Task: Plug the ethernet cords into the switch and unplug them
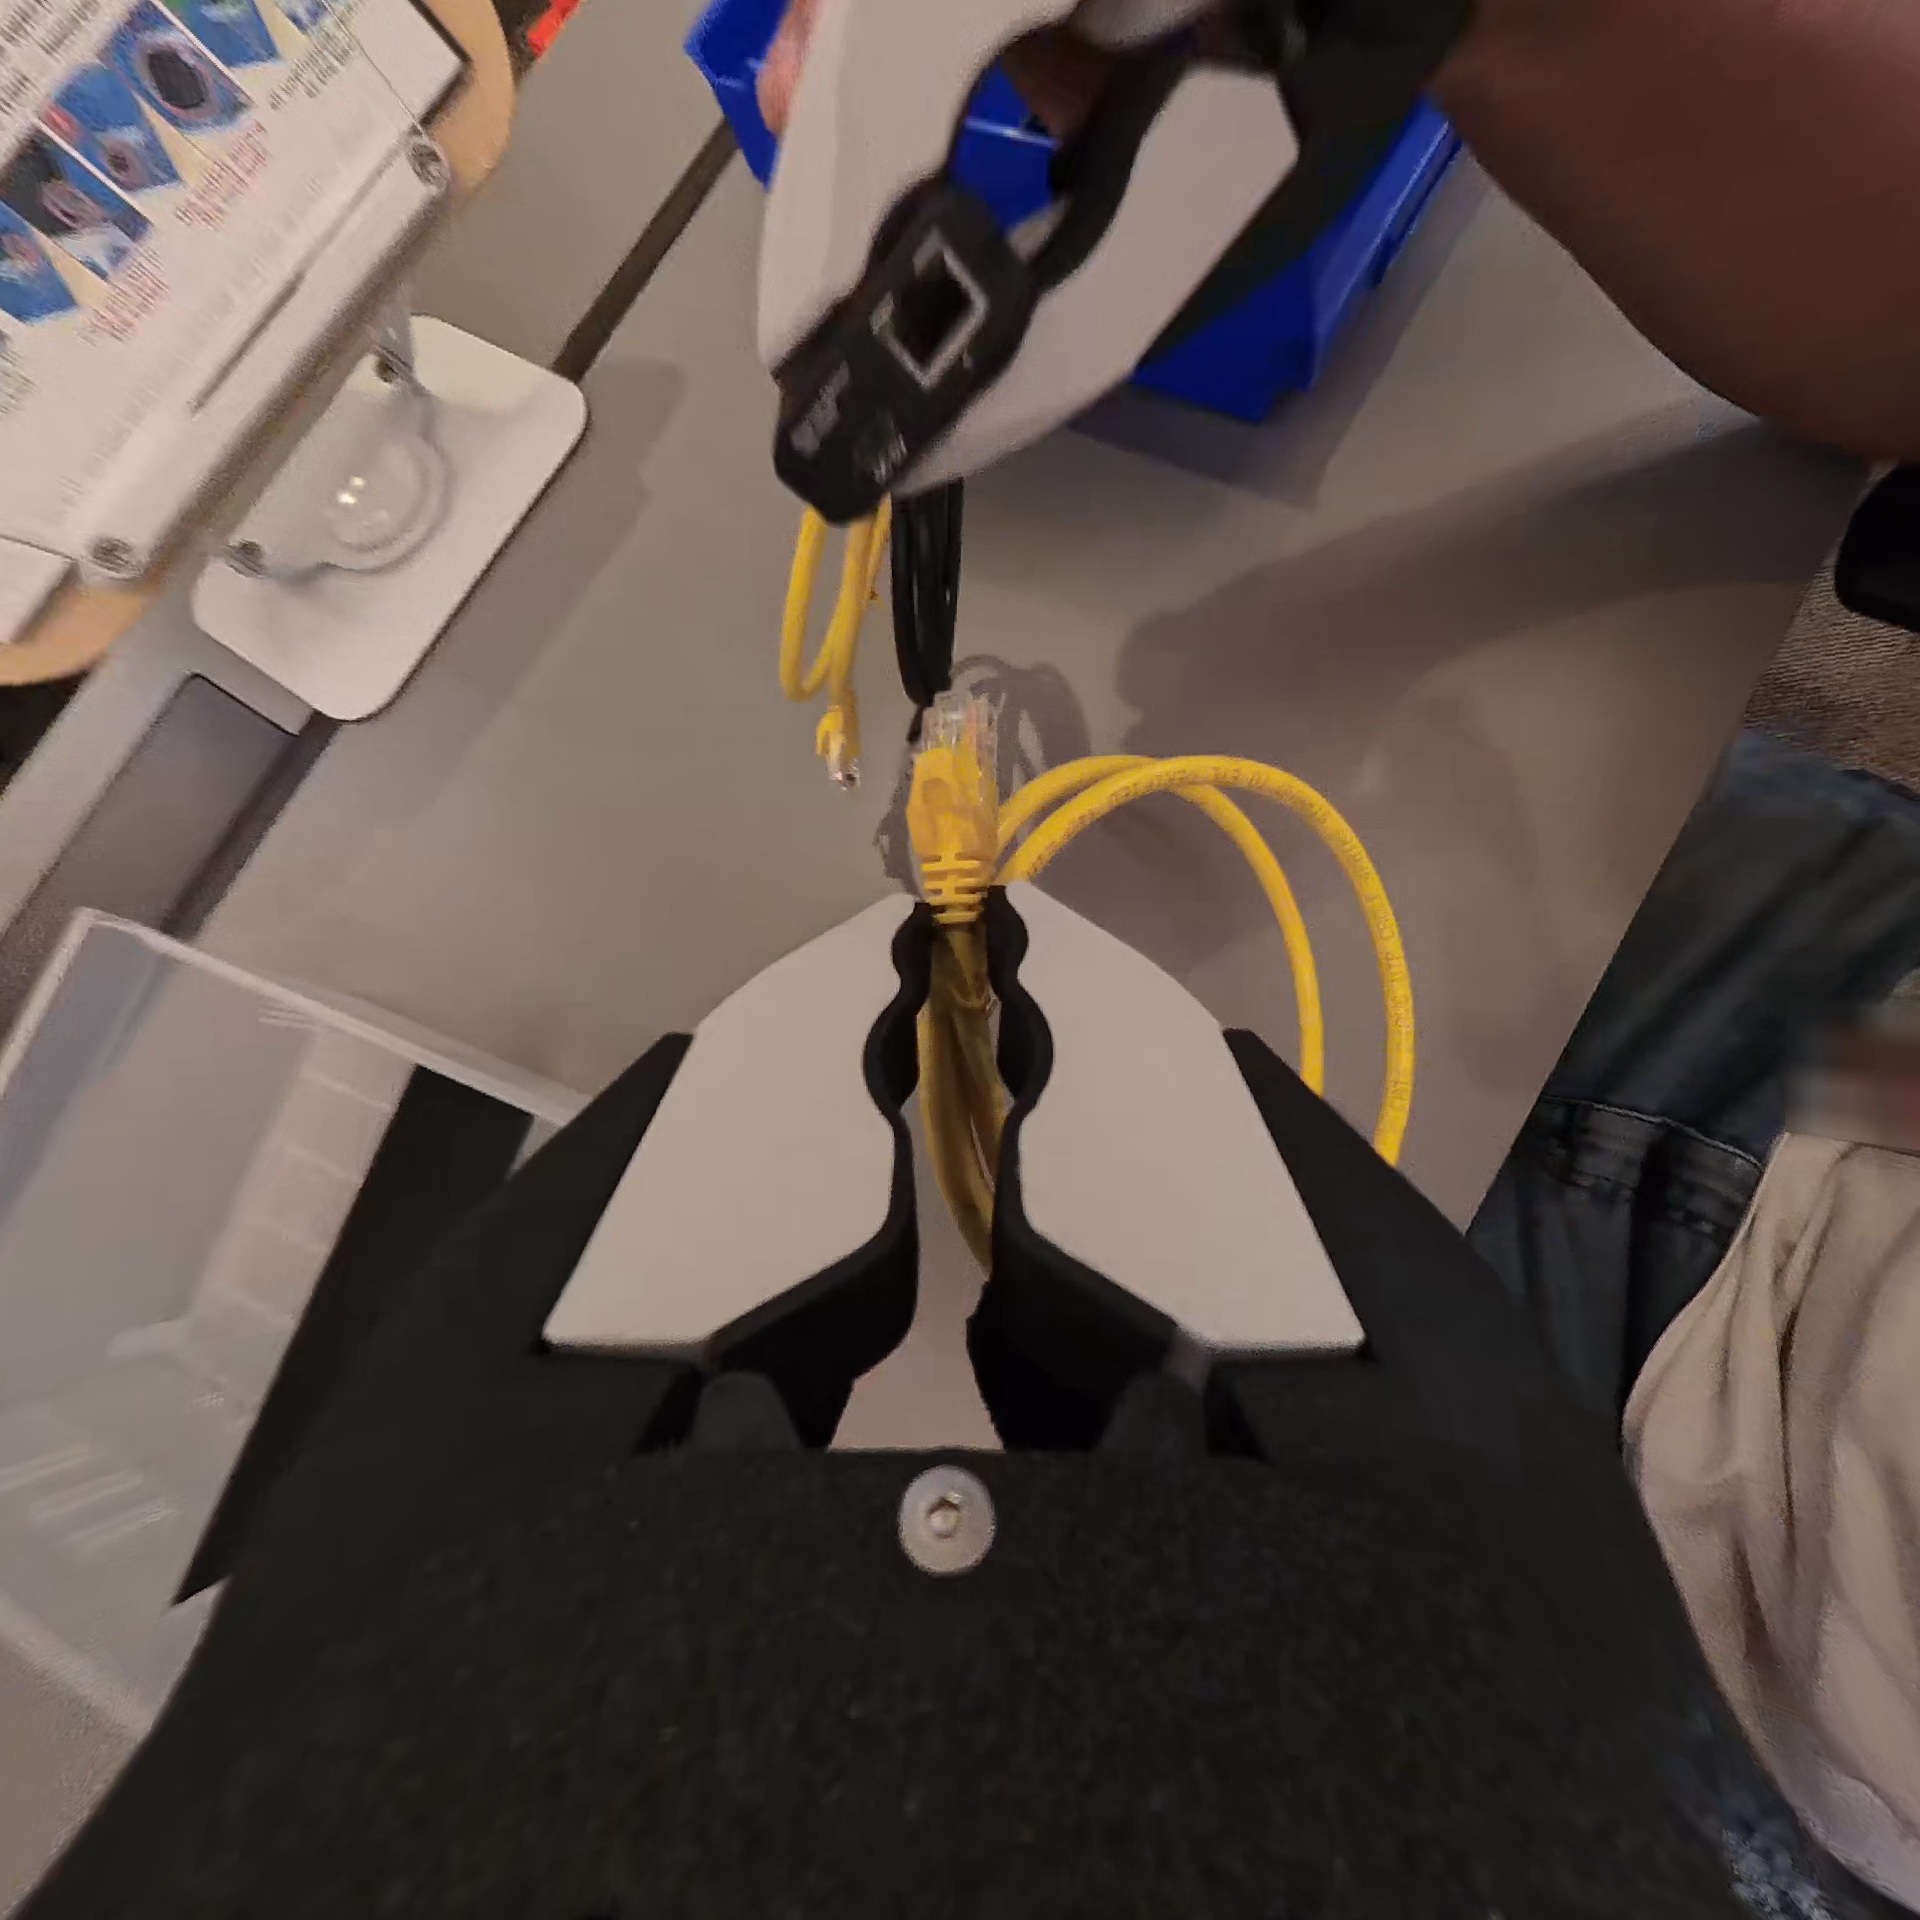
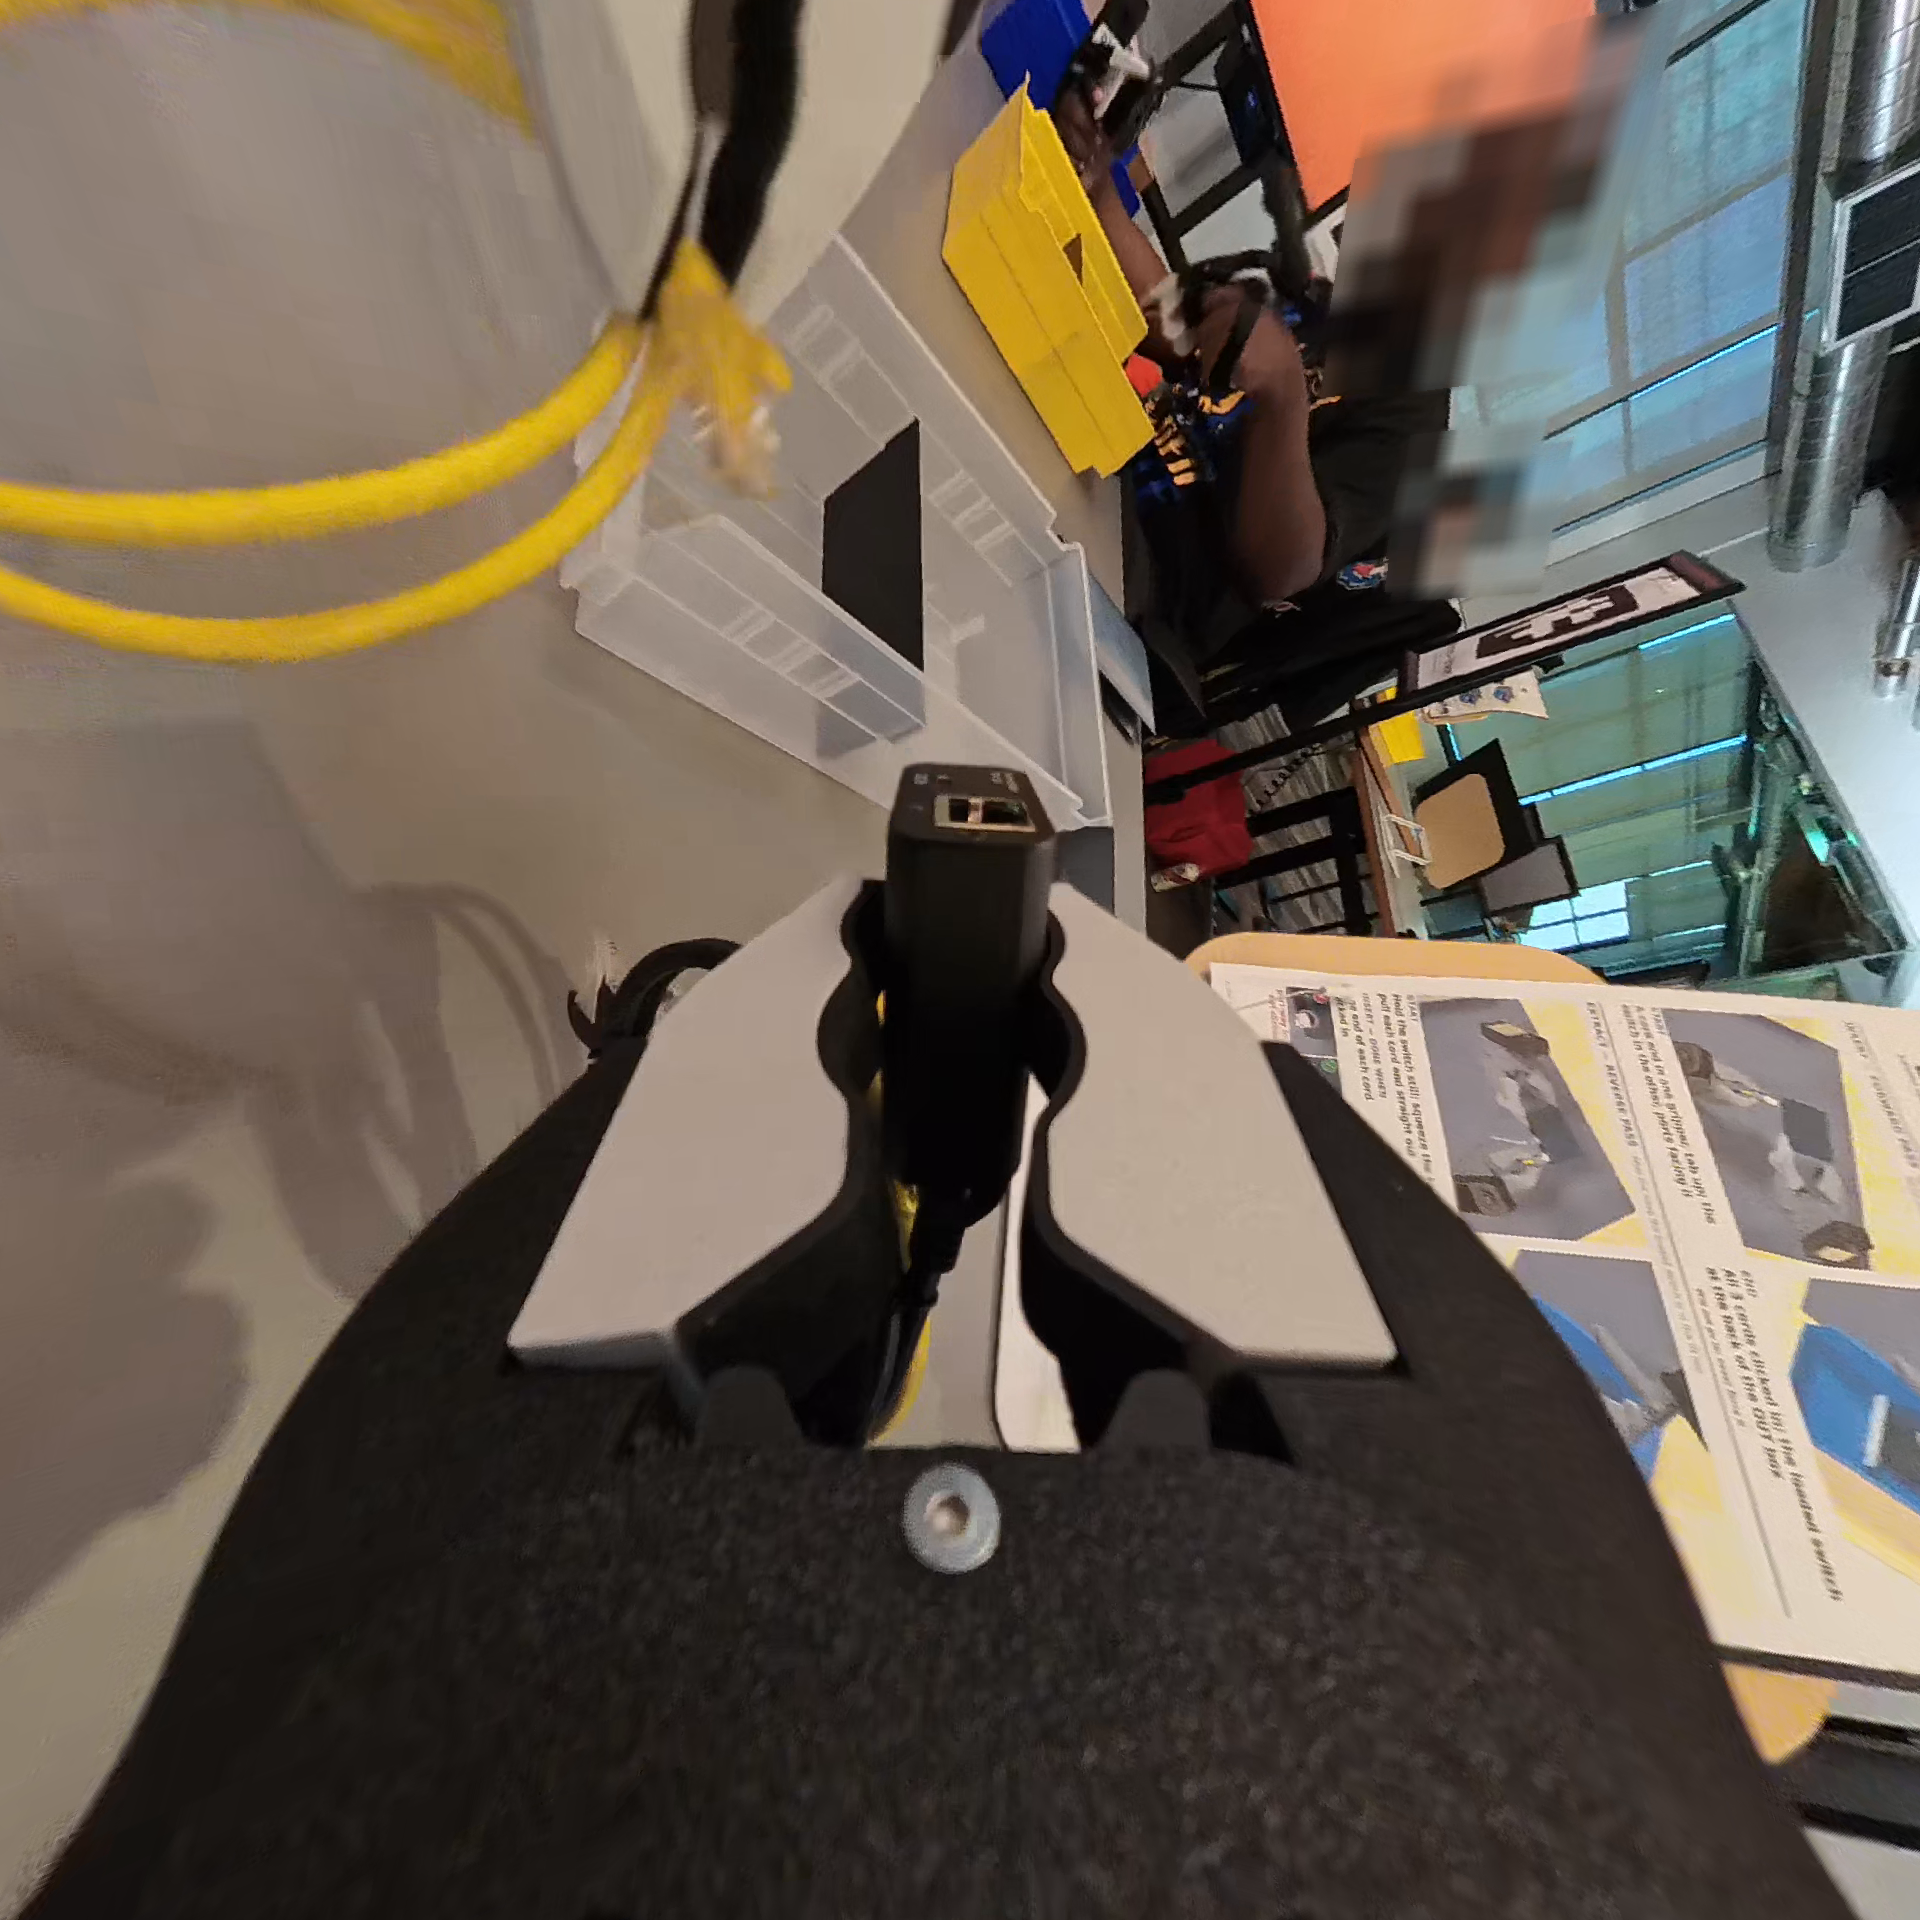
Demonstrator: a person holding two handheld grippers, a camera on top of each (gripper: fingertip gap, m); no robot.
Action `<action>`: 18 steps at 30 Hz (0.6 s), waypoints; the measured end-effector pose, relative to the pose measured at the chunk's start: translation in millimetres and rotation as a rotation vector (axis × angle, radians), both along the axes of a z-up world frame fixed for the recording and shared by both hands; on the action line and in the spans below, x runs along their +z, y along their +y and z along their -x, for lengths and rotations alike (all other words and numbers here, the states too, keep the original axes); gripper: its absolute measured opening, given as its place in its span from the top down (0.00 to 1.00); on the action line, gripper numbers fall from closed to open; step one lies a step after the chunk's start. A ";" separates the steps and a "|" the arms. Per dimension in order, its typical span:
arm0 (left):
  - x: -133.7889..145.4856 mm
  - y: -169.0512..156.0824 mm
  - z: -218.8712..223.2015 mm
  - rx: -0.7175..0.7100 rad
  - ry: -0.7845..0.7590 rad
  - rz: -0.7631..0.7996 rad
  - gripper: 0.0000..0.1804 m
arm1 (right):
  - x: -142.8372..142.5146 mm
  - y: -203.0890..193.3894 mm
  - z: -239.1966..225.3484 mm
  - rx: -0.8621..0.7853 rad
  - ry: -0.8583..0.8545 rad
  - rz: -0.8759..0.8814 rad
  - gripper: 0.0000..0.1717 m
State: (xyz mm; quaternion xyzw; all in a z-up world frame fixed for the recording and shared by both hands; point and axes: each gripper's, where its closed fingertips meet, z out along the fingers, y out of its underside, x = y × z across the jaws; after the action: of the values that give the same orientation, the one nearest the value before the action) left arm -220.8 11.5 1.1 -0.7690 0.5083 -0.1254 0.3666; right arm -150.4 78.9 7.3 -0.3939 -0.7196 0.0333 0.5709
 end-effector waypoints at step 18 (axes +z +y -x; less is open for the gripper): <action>9.3 29.5 -38.2 0.053 -0.005 0.203 0.94 | -2.8 10.1 5.8 -0.104 -0.068 -0.185 0.86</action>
State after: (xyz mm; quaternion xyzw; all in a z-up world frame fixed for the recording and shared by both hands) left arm -182.6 41.0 10.4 -0.8150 0.4718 -0.1682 0.2913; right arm -156.3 89.1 4.5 -0.3770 -0.7174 -0.0765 0.5809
